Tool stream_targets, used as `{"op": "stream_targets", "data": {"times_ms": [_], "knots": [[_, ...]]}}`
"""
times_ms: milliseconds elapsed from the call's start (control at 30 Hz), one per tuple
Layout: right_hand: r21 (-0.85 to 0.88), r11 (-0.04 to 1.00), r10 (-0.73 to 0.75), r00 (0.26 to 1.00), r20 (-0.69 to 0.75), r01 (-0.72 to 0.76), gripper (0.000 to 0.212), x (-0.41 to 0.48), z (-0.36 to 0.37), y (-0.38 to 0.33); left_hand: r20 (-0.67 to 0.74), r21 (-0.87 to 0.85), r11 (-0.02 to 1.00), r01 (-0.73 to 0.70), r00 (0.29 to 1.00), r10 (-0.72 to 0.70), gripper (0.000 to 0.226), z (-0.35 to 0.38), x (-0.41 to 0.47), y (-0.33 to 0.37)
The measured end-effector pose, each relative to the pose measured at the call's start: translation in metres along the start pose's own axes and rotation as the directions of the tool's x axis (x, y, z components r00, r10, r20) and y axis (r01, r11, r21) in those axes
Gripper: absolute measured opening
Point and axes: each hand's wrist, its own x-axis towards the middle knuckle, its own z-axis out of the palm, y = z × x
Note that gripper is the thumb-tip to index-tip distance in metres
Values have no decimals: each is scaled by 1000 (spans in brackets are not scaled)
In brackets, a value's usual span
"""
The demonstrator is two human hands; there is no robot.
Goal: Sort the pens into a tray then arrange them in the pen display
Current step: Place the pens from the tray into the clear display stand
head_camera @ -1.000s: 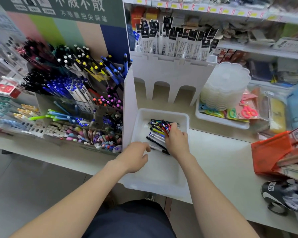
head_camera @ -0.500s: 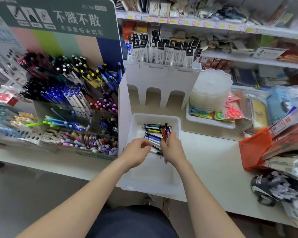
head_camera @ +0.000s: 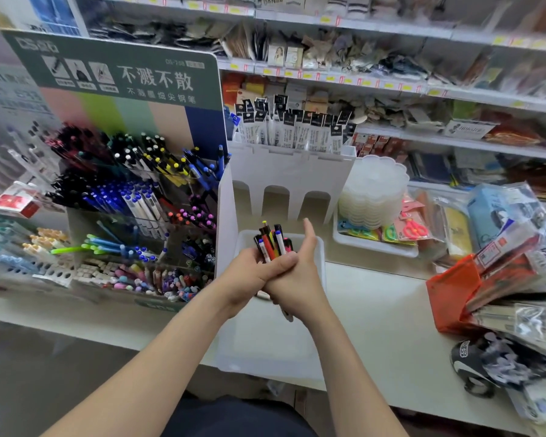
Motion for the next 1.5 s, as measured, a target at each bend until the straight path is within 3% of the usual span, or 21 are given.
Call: {"op": "stream_targets", "data": {"times_ms": [200, 300, 367, 433, 467, 533, 567, 633, 700, 833, 967, 1067, 1133, 1267, 1400, 1500], "knots": [[-35, 999, 4, 993, 121, 0, 122, -5, 1, -20, 41, 52, 997, -58, 998, 55, 25, -9, -7, 6], [-37, 999, -24, 975, 223, 34, 113, -6, -3, -23, -80, -73, 994, -79, 994, 73, 29, -15, -9, 13], [121, 992, 3, 964, 267, -36, 89, -5, -1, -23, -198, -142, 979, -147, 973, 117, 34, -23, -8, 21], [335, 929, 82, 971, 226, -156, 45, -5, 12, -23, -259, -178, 956, -234, 948, 184, 39, -29, -8, 29], [425, 872, 176, 966, 191, -243, 38, -4, 21, -22, -275, -188, 945, -267, 938, 211, 40, -31, -9, 32], [545, 753, 355, 925, 136, -369, 45, -3, 44, -25, -297, -149, 938, -313, 919, 259, 39, -31, -13, 36], [550, 734, 405, 907, 119, -399, 41, -2, 54, -28, -305, -100, 939, -330, 908, 287, 39, -29, -15, 35], [438, 800, 438, 898, 41, -410, 33, 1, 66, -33, -301, -18, 929, -369, 888, 347, 43, -30, -16, 30], [304, 879, 397, 917, -40, -367, 30, 5, 73, -37, -290, -1, 920, -392, 881, 374, 51, -35, -17, 25], [216, 915, 362, 929, -71, -340, 31, 5, 89, -39, -270, 39, 920, -389, 883, 385, 69, -54, -23, 19], [234, 925, 309, 951, -14, -298, 33, 3, 116, -50, -337, 97, 903, -418, 840, 425, 47, -82, -28, 24], [274, 933, 240, 971, 17, -235, 31, -1, 138, -53, -447, 105, 892, -439, 781, 437, 48, -106, -35, 36], [242, 960, 157, 986, -50, -140, 28, 0, 153, -51, -486, 125, 898, -421, 763, 425, 48, -125, -38, 41], [-11, 995, -97, 983, -157, 96, 19, 2, 181, -56, -492, 120, 916, -383, 778, 390, 47, -164, -42, 49], [-247, 916, -347, 933, -90, 317, 16, -1, 206, -60, -544, 139, 926, -351, 754, 368, 43, -200, -45, 57], [-305, 884, -422, 885, -198, 354, 17, 8, 223, -47, -504, 58, 937, -344, 800, 325, 50, -231, -44, 58]]}}
